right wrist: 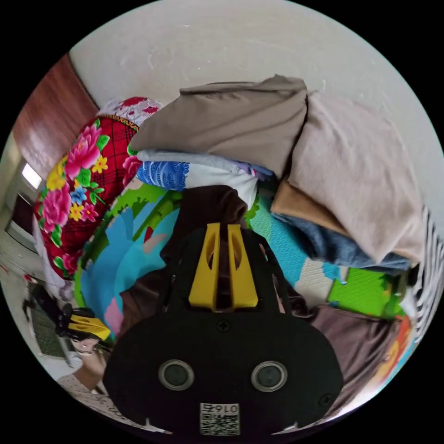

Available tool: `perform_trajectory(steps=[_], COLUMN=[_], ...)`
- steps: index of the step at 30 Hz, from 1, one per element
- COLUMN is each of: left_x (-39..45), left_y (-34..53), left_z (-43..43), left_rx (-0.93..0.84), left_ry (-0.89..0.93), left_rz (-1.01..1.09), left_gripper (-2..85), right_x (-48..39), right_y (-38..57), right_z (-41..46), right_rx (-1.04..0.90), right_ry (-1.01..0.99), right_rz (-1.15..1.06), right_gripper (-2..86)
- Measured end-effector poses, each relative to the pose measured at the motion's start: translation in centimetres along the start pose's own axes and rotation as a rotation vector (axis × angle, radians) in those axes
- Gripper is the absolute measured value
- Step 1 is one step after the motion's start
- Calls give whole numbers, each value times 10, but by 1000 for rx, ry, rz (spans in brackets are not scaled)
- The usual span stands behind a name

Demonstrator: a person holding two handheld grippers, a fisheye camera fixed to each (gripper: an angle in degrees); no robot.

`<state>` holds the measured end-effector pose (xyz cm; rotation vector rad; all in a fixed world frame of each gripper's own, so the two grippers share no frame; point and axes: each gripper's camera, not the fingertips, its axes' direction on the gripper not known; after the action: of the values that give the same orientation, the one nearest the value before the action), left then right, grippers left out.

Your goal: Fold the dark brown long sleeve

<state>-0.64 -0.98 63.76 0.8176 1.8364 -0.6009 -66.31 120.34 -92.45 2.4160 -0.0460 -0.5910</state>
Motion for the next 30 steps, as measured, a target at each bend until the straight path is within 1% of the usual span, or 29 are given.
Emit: perform_trajectory(steps=[2, 3, 5, 6, 8, 9, 11, 15, 18, 21, 23, 25, 26, 28, 30], left_x=[-1, 0, 2, 4, 8, 11, 14, 22, 31, 39, 44, 50, 54, 63, 78], left_y=[0, 1, 2, 2, 3, 4, 4, 6, 8, 11, 13, 15, 16, 18, 20], left_z=[0, 1, 2, 3, 4, 5, 7, 14, 17, 14, 13, 12, 11, 11, 12], left_rx=[2, 2, -4, -12, -21, -24, -30, -61, -78, -72, -69, -70, -71, -77, -95], left_ry=[24, 31, 31, 25, 11, 6, 10, 23, 11, 3, 3, 2, -2, -2, 13], left_rz=[-5, -8, -5, 0, 10, 14, 18, 21, 23, 23, 15, 13, 13, 21, 55], left_gripper=[-10, -10, -10, -10, -10, -10, -10, -10, -10, -10, -9, -9, -9, -8, -5], right_x=[-50, -65, -122, -136, -192, -205, -254, -310, -346, -375, -392, -397, -398, -396, -389], right_y=[0, 0, -1, -2, 2, 6, 28, 75, 134, 212, 280, 329, 357, 396, 426], right_z=[-20, -27, -61, -71, -112, -121, -149, -173, -161, -129, -96, -67, -44, -7, 25], right_rx=[24, 38, 79, 97, 216, 242, 282, 304, 206, 167, 131, 92, 72, 37, 56], right_ry=[261, 339, 652, 741, 1103, 1159, 1281, 1333, 1303, 1254, 1141, 1044, 1008, 1018, 1111], right_rz=[-163, -215, -388, -417, -525, -556, -730, -881, -1025, -1135, -1228, -1301, -1309, -1375, -1418], right_gripper=[21, 20, 15, 15, 13, 12, 11, 11, 11, 12, 12, 11, 11, 11, 11])
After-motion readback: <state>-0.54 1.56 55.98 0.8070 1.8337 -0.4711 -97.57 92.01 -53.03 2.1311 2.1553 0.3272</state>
